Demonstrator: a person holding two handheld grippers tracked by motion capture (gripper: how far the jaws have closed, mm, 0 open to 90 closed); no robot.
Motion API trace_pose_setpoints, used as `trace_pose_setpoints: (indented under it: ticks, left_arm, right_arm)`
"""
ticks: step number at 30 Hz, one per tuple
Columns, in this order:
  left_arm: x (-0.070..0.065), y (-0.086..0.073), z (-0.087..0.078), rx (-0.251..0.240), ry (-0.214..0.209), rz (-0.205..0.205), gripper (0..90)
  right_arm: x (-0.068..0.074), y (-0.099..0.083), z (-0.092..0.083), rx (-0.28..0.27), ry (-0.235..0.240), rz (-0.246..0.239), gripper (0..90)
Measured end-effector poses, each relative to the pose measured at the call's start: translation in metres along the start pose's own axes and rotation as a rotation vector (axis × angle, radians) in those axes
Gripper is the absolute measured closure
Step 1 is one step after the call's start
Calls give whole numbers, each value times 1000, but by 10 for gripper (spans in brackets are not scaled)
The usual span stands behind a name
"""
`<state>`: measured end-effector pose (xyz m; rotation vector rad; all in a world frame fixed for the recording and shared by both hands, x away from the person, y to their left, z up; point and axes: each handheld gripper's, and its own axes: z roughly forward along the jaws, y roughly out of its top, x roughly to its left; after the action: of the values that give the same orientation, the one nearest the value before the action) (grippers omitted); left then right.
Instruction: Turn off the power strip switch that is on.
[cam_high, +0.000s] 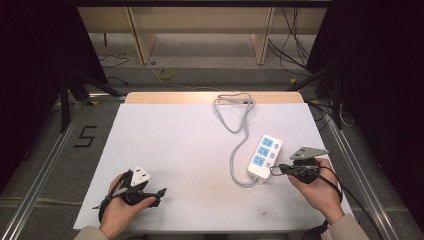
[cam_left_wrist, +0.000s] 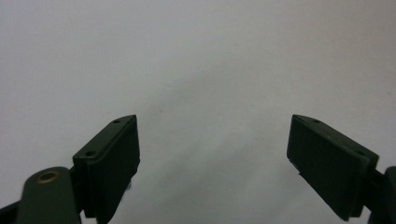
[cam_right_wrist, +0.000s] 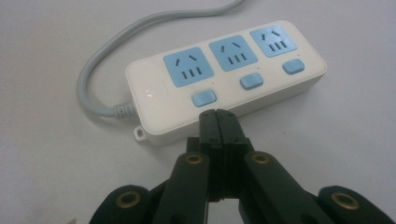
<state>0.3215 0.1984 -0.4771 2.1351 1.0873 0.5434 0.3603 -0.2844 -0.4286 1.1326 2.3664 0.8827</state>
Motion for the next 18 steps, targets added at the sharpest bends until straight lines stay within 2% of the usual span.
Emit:
trace_pose_setpoints:
  ticks: [18]
  left_arm:
    - [-1,1,1,-3,1,-2,169]
  right_arm:
    - [-2,14,7,39,13,-6,900]
